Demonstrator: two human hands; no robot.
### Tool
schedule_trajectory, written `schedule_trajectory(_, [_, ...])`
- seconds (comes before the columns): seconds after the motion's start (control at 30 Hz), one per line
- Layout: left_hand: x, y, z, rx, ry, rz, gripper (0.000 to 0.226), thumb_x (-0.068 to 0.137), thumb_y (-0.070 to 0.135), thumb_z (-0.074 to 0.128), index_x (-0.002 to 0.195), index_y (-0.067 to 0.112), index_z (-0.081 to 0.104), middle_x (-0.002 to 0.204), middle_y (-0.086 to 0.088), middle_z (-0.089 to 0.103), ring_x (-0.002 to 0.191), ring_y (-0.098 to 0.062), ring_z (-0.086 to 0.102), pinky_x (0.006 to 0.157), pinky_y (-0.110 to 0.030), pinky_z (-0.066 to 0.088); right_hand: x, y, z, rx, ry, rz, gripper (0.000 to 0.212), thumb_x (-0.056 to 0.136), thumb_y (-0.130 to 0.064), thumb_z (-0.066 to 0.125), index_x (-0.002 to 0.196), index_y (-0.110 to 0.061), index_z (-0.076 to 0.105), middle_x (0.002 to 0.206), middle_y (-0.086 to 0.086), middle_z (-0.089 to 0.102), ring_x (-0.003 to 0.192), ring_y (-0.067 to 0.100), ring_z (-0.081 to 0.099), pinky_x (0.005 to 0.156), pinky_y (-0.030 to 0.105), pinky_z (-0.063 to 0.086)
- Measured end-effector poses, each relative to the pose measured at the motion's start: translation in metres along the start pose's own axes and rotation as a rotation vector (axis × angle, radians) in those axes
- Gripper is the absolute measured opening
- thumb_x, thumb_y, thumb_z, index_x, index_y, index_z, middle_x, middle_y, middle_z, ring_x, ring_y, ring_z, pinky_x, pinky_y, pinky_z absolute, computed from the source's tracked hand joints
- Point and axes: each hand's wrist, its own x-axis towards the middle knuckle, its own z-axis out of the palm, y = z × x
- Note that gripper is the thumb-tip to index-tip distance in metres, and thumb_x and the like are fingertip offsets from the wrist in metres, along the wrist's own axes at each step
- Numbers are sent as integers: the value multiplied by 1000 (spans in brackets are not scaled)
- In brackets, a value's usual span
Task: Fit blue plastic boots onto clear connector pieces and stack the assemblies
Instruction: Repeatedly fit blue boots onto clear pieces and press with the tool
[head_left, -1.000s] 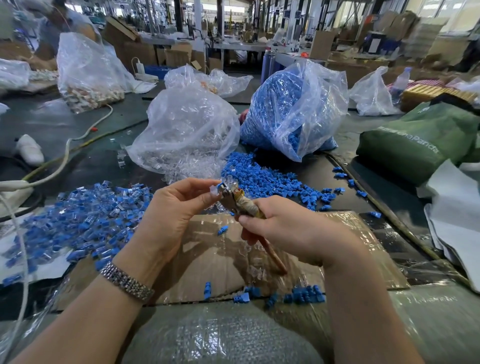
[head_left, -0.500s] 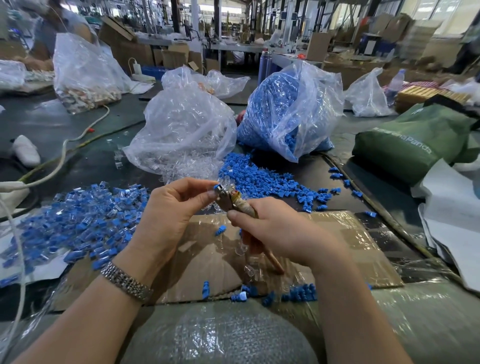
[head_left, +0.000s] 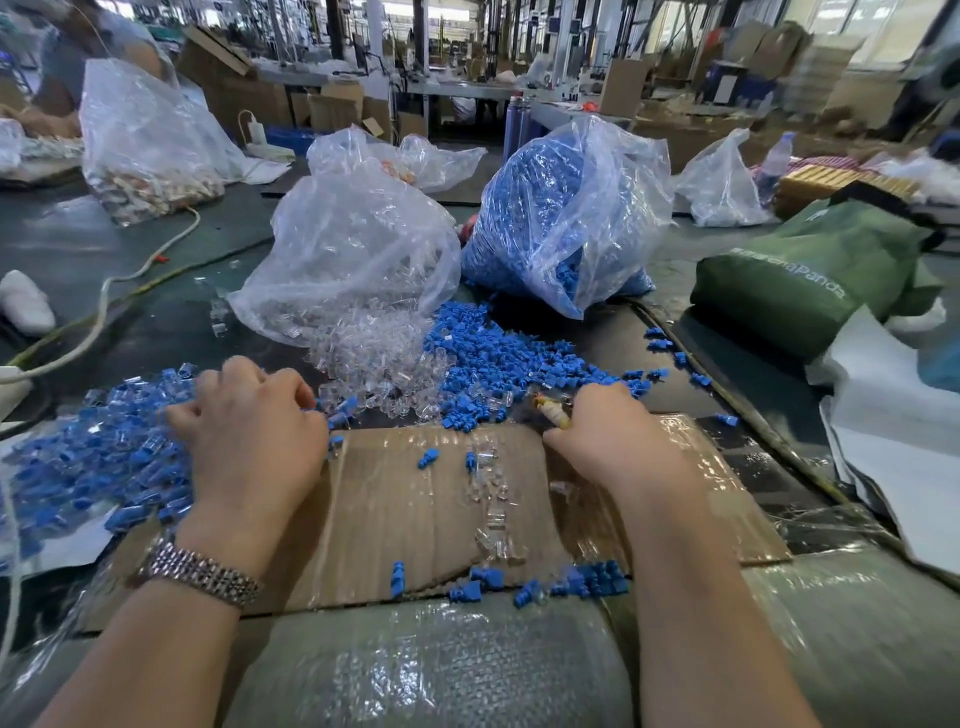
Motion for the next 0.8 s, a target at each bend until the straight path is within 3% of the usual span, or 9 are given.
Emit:
schedule_trajectory(0.1, [-5,11,2,-136,-56,181,10,88,16,67,93,24,71,92,2,49,96,-21,45,87,-42,34,0,-4,3,-65,-10,10,36,96,-47,62,96,-13,51,126,18,51,113,36,52,100,51,48])
schedule_trajectory(0.2, [-12,22,8,-252,-206,322,8,91,23,64,93,29,68,91,13,54,95,-9,49,90,-34,29,-4,-12,4,-80,82,-24,59,93,-61,61,128,-15,53,139,15,45,132,35,41,109,56,40])
schedule_trajectory(0.23, [-14,24,9,-277,-242,343,6,91,26,64,92,31,67,91,15,55,93,-6,50,92,-34,31,-6,-18,3,-50,114,-74,60,91,-64,61,130,-18,54,137,12,47,132,32,42,109,56,39])
schedule_trajectory(0.33, [-15,24,9,-349,-272,381,5,90,31,64,86,33,66,85,16,56,86,3,50,95,-39,40,-12,-38,5,128,-5,-246,46,82,-71,66,101,-29,65,113,-2,63,116,22,55,105,55,44])
schedule_trajectory(0.4, [-15,24,8,-378,-293,395,6,89,30,64,85,32,66,82,16,57,82,7,50,92,-40,45,-16,-46,11,60,-63,-291,49,78,-73,69,99,-28,67,112,-2,63,116,22,53,103,54,43])
schedule_trajectory(0.5, [-15,25,9,-365,-310,401,7,92,26,66,87,32,65,83,14,58,79,5,52,89,-37,48,-15,-46,19,-45,2,-306,44,85,-61,71,108,-24,68,120,3,56,120,27,47,103,55,40])
schedule_trajectory(0.6, [-16,28,9,-446,-385,430,8,91,22,70,87,28,66,84,10,62,75,-3,57,74,-19,48,-14,-47,21,-53,23,-328,30,92,-47,71,110,-23,69,119,5,54,119,27,44,103,55,40])
schedule_trajectory(0.63, [-18,30,8,-500,-437,445,8,90,20,72,87,26,68,85,8,64,77,-5,59,72,-19,50,-13,-49,22,-60,24,-340,24,94,-40,70,111,-23,69,118,5,53,120,28,44,103,54,39])
schedule_trajectory(0.8, [-26,35,8,-581,-577,518,9,87,29,77,92,27,70,91,10,66,87,-4,61,79,-18,51,-12,-46,17,66,40,-329,11,93,-33,68,97,-22,70,107,1,61,109,23,53,99,50,46])
